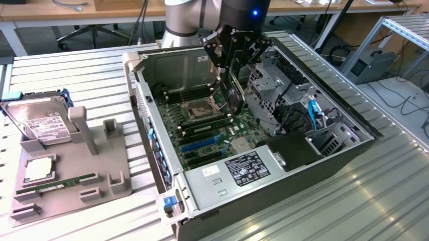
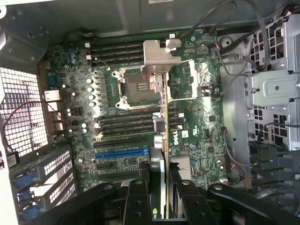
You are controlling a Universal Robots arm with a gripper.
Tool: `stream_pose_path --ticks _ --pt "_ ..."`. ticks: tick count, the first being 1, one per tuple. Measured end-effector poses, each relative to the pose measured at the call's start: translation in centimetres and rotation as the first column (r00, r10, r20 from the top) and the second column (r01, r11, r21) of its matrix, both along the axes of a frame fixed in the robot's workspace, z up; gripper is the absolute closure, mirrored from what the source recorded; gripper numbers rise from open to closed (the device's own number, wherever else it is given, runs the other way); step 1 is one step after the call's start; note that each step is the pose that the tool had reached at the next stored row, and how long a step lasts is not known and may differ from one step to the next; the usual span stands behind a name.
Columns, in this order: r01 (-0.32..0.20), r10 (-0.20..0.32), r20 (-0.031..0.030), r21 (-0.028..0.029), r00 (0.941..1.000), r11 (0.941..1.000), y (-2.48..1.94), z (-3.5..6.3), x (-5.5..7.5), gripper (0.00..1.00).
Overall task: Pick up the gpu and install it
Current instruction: 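Pick up the gpu and move the gpu toward the slot, then insert the gpu into the slot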
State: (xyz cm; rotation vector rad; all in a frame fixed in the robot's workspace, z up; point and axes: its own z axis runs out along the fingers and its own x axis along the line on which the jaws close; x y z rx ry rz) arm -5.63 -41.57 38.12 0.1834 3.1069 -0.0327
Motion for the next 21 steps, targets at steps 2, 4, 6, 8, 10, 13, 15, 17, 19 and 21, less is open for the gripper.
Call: stream_pose_path --ticks 2,4,6,8,10,13,15,17,19,21 --pt "0.0 0.0 0.0 0.0001 1.0 1.0 0.0 0.0 0.2 0.73" --pt "0.0 0.0 0.0 0.0001 1.0 1.0 0.0 -0.01 0.4 0.73" --pt "0.0 0.0 0.0 0.0001 1.0 1.0 0.0 -0.01 0.5 0.73" --pt "0.0 0.0 0.0 0.0001 1.0 1.0 0.01 -0.01 0.7 0.73" --pt "0.0 0.0 0.0 0.0001 1.0 1.0 0.01 -0.01 0.9 0.73" --pt "0.0 0.0 0.0 0.0001 1.0 1.0 0.01 -0.02 1.2 0.73" --pt "0.0 0.0 0.0 0.0001 1.0 1.0 0.01 -0.02 1.3 0.73" --pt "0.0 0.0 0.0 0.0 1.0 1.0 0.01 -0.01 1.3 0.73" --pt "0.0 0.0 0.0 0.0001 1.0 1.0 0.01 -0.02 1.4 0.73" --pt "0.0 0.0 0.0 0.0001 1.0 1.0 0.01 -0.02 1.4 0.73"
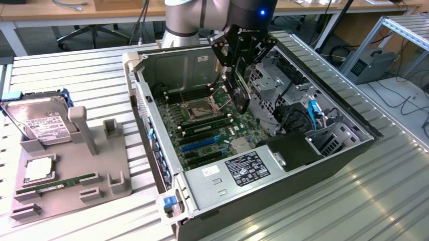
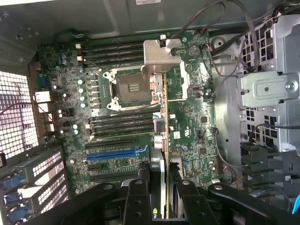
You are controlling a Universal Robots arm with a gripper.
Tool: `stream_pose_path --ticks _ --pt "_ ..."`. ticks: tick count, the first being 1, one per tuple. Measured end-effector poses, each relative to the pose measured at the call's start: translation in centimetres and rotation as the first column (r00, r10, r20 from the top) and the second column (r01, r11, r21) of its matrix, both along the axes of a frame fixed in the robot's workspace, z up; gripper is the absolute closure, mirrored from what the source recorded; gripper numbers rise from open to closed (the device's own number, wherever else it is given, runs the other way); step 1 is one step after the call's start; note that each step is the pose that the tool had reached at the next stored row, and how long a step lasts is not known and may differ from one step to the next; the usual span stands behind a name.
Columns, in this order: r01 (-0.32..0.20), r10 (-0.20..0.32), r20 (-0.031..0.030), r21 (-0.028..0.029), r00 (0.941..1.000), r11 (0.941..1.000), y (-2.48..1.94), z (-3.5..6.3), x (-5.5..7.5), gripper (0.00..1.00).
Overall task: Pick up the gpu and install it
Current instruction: 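Insert the gpu into the slot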
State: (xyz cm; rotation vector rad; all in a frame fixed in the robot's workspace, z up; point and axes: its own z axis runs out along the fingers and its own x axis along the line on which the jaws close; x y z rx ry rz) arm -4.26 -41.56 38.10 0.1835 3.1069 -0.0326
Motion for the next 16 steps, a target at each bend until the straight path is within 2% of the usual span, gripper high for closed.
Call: stream_pose_path --ticks 16 --pt "-0.028 0.028 0.0 -0.0001 0.9996 0.9996 0.0 0.0 0.0 0.73"
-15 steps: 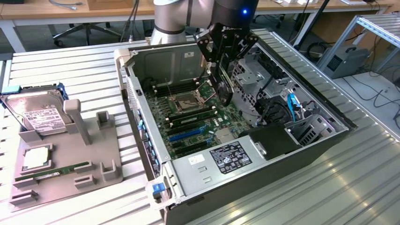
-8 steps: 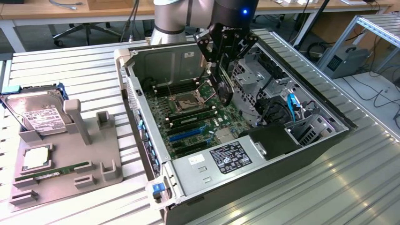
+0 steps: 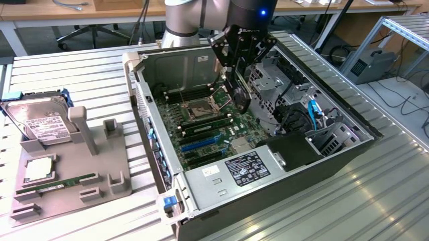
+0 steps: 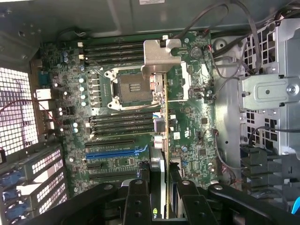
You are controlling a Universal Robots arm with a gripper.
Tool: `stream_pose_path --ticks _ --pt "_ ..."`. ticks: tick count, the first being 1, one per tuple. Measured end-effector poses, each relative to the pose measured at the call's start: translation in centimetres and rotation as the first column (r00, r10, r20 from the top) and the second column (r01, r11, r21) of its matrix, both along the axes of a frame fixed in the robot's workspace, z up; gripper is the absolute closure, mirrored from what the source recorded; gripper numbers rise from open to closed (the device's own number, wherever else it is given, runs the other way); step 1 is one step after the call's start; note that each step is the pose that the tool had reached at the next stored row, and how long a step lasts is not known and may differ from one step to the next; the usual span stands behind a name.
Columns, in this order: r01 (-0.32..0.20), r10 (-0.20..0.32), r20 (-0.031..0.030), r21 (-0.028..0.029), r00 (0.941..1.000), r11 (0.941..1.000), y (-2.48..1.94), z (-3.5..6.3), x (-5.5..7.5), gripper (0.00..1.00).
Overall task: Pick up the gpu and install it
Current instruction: 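Insert the gpu into the slot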
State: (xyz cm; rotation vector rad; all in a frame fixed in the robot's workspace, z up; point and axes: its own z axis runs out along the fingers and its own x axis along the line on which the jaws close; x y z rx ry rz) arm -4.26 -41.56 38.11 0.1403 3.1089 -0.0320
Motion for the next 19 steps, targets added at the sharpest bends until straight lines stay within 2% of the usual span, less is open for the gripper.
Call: stream_pose_path --ticks 19 --pt "-0.071 0.071 0.0 0.0 0.9975 0.9975 0.0 0.0 0.0 0.73"
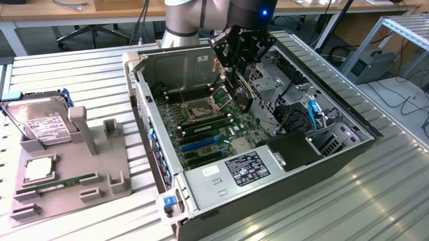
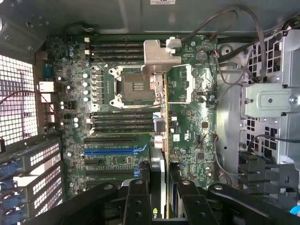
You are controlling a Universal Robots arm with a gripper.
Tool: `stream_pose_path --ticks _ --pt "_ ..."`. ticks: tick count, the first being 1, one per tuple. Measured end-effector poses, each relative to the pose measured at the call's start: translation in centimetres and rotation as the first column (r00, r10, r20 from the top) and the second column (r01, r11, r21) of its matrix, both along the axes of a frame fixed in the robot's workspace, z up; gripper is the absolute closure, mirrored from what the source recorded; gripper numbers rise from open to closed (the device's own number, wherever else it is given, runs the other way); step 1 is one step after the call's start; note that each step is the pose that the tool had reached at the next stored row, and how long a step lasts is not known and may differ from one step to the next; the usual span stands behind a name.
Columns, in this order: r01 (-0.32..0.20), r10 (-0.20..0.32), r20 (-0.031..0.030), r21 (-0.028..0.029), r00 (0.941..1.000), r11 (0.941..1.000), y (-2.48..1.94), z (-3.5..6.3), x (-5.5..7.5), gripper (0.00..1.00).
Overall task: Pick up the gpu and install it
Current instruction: 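Insert the gpu into the slot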
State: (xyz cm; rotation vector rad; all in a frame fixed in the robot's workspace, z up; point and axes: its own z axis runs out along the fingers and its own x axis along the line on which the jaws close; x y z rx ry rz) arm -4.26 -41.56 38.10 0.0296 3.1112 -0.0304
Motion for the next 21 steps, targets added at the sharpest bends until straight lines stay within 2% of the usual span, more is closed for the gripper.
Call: stream_pose_path --ticks 21 --pt "-0.045 0.045 0.0 0.0 0.999 0.999 0.0 -0.01 0.0 0.73"
